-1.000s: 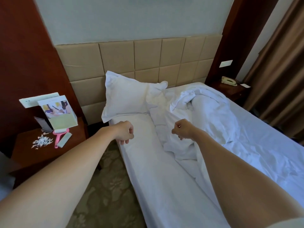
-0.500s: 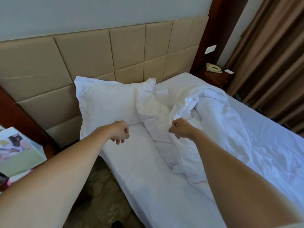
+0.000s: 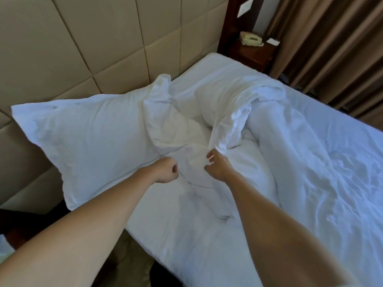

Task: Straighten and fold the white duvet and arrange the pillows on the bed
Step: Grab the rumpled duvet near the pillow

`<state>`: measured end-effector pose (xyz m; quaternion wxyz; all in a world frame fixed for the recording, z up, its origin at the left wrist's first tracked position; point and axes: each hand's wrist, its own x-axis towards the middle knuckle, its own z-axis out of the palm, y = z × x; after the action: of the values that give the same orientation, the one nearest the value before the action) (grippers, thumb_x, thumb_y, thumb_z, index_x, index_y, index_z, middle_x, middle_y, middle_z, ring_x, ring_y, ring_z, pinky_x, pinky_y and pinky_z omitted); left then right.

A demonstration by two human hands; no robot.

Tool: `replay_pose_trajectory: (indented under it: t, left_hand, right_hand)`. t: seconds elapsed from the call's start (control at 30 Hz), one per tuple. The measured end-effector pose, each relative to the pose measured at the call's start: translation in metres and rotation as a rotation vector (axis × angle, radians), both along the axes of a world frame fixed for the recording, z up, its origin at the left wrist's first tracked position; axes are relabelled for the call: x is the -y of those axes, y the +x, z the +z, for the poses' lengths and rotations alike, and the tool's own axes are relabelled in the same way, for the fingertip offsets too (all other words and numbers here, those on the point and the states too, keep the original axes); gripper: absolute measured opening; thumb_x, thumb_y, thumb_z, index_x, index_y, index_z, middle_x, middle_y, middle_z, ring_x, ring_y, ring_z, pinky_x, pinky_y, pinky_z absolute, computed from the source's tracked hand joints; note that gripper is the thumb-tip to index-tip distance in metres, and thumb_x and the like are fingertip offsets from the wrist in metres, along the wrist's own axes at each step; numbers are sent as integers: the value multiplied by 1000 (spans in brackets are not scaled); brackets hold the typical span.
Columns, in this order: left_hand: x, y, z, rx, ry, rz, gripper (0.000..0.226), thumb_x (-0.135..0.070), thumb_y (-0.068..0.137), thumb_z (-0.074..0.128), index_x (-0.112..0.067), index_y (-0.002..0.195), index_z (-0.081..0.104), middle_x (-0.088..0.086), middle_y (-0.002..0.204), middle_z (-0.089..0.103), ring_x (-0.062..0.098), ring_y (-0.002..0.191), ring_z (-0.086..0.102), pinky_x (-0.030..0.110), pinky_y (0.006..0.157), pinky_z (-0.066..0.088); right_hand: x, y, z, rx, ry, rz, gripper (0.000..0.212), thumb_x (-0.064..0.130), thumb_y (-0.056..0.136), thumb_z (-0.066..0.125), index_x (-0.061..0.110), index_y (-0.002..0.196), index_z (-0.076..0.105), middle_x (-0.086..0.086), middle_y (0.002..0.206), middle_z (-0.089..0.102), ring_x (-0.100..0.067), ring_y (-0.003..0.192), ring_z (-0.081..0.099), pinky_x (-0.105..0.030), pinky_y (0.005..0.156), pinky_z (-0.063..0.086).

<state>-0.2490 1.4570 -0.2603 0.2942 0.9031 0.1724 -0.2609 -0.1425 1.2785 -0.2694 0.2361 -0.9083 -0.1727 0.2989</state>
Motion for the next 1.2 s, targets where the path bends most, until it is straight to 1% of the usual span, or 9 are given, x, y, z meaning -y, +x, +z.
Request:
replay_pose_trajectory:
  t: [0.13, 0.23, 0.37, 0.47, 0.57, 0.63, 0.87, 1.07, 1.2]
  left_hand:
    - [-20, 66, -48, -5, 11, -46, 8, -28, 90, 56, -22, 94, 55, 7, 112, 62, 26, 99, 58, 38, 86, 51]
    - [-27, 115, -83, -44, 96, -106, 50, -29, 91, 58, -16, 137, 42, 6, 140, 48, 28, 127, 48, 41, 102, 40]
    - [-32, 156, -133, -81, 236, -221, 90, -32, 91, 62, -18, 157, 2, 4, 162, 17, 24, 150, 15, 45, 120, 14]
    - [-31, 165, -165, -208, 242, -295, 84, -36, 96, 54, -18, 157, -2, 4, 154, 38, 23, 143, 32, 47, 121, 4]
    - [-33, 152, -174, -282, 159, -353, 44, -34, 101, 41, -18, 142, 43, 6, 139, 54, 27, 127, 50, 40, 109, 31]
    - [-41, 133, -175, -216, 139, -400, 35, -34, 102, 41, -19, 130, 55, 7, 133, 57, 28, 121, 53, 37, 98, 41]
    - [-71, 83, -101, 46, 71, -376, 19, -35, 104, 35, -28, 106, 52, 6, 109, 66, 31, 96, 60, 35, 71, 40]
    - [-60, 31, -24, 222, 31, -341, 40, -54, 99, 39, -25, 72, 41, -5, 70, 51, 28, 74, 51, 36, 63, 38]
    - [-56, -24, 18, 275, -35, -327, 47, -56, 97, 45, -26, 61, 36, -6, 63, 47, 25, 69, 50, 37, 62, 36]
  right_hand:
    - [-51, 37, -48, 88, -111, 160, 69, 21, 85, 65, 17, 146, 32, -10, 147, 37, -31, 130, 45, -42, 104, 42]
    - [-75, 64, -84, 67, -169, 216, 84, 11, 87, 64, 16, 154, 13, -8, 159, 17, -29, 143, 29, -37, 112, 34]
    - [-92, 90, -132, 47, -333, 298, 94, 12, 92, 62, 11, 156, -6, -11, 165, -4, -25, 152, -5, -35, 123, 3]
    - [-98, 97, -152, 78, -459, 340, 77, 24, 92, 62, 10, 153, 18, -13, 155, 32, -29, 145, 30, -37, 119, 19]
    - [-99, 89, -148, -32, -465, 319, 40, 28, 96, 55, 12, 133, 49, -8, 131, 57, -27, 119, 57, -32, 89, 42]
    - [-96, 72, -142, -117, -410, 302, 45, 43, 98, 50, 12, 131, 52, -9, 128, 58, -30, 116, 59, -33, 86, 44]
    - [-97, 28, -86, -165, -253, 72, 66, 58, 85, 61, 14, 133, 52, -11, 129, 58, -33, 122, 55, -38, 95, 47]
    - [-87, -23, -7, -160, -240, -35, 52, 54, 64, 77, 15, 96, 62, -4, 92, 64, -25, 88, 64, -30, 63, 44]
    - [-81, -88, 47, -133, -245, -67, 52, 48, 69, 77, 11, 102, 60, -5, 96, 64, -24, 89, 62, -30, 63, 42]
